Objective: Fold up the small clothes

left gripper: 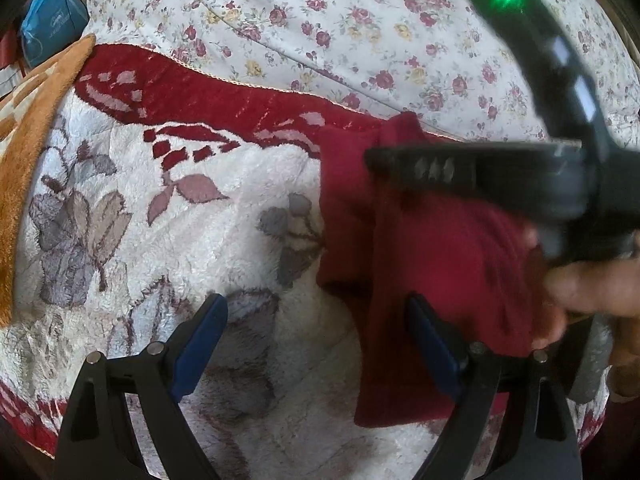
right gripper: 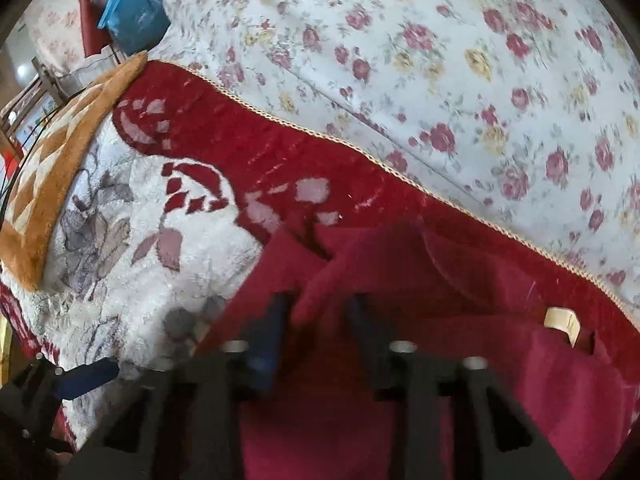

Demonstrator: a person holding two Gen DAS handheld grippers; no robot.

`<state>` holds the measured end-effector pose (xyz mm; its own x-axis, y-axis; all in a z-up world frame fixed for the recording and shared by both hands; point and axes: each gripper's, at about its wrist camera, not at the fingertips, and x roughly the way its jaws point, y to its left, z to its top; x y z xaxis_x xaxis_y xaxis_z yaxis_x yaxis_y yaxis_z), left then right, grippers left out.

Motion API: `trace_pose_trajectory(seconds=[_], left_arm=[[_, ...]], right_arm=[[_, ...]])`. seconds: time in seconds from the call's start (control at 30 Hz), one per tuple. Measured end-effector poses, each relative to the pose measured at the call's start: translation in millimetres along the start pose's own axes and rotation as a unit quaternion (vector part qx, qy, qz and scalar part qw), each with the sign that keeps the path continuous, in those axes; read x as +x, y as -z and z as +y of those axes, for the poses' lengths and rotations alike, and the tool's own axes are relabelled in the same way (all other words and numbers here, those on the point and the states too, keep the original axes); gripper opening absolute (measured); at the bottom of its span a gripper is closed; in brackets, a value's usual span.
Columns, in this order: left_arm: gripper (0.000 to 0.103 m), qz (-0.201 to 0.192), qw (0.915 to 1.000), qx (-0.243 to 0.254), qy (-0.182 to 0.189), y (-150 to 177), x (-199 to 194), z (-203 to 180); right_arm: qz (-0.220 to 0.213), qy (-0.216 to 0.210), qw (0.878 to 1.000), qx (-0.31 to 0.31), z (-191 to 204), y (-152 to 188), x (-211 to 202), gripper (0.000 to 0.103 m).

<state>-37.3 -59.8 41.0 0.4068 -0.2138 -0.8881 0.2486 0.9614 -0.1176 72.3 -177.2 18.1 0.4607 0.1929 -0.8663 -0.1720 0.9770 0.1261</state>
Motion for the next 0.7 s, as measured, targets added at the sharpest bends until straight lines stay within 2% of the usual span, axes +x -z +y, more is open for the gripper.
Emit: trace_pose_trajectory(seconds=[0.1,0.2,0.23,0.3,0.33,0.37,0.43,0.63,0.7], left_arm=[[0.090,-0.004,0.9999,-0.008,0.004,-2,-1,3],[0.090,0.001,0.9999,-0.015,0.007,-4,1,6],[0.090,0.002,0.9998,-0.017,0.009,-4,2,6],[0.090,0.002,0.9998,-0.017,0.012,-5,2,5],[0.090,0.002,0.9998,-0.017,0.013,-4,2,4],[0.090,0.003,0.9998,-0.016,0.012,-4,3,4],[0.090,0.005,0.9997,-0.017,0.014,-4,4,5],[0.094,0.011,0.9990,-0.036,0.023,-6,11,9],[0.094,0.008,0.9991,-0.035,0.021,-7,11,7]], right_arm=[[-0.005,-0.011,1.000,0.004,-2,-10,0,0.010],[0.032,-0.023,0.999,0.026,-10,-6,28,0.010],[0.026,-0.026,0.999,0.026,-10,-5,27,0.010],[0.012,-0.050,0.998,0.038,-14,-4,15,0.018],[0.009,-0.072,0.996,0.057,-20,-5,8,0.032],[0.009,-0.087,0.994,0.070,-24,-5,3,0.053],[0.003,-0.096,0.992,0.085,-33,-4,-8,0.062],[0.000,-0.070,0.993,0.097,-49,11,-15,0.063],[-0.004,-0.055,0.995,0.081,-45,13,-13,0.062]])
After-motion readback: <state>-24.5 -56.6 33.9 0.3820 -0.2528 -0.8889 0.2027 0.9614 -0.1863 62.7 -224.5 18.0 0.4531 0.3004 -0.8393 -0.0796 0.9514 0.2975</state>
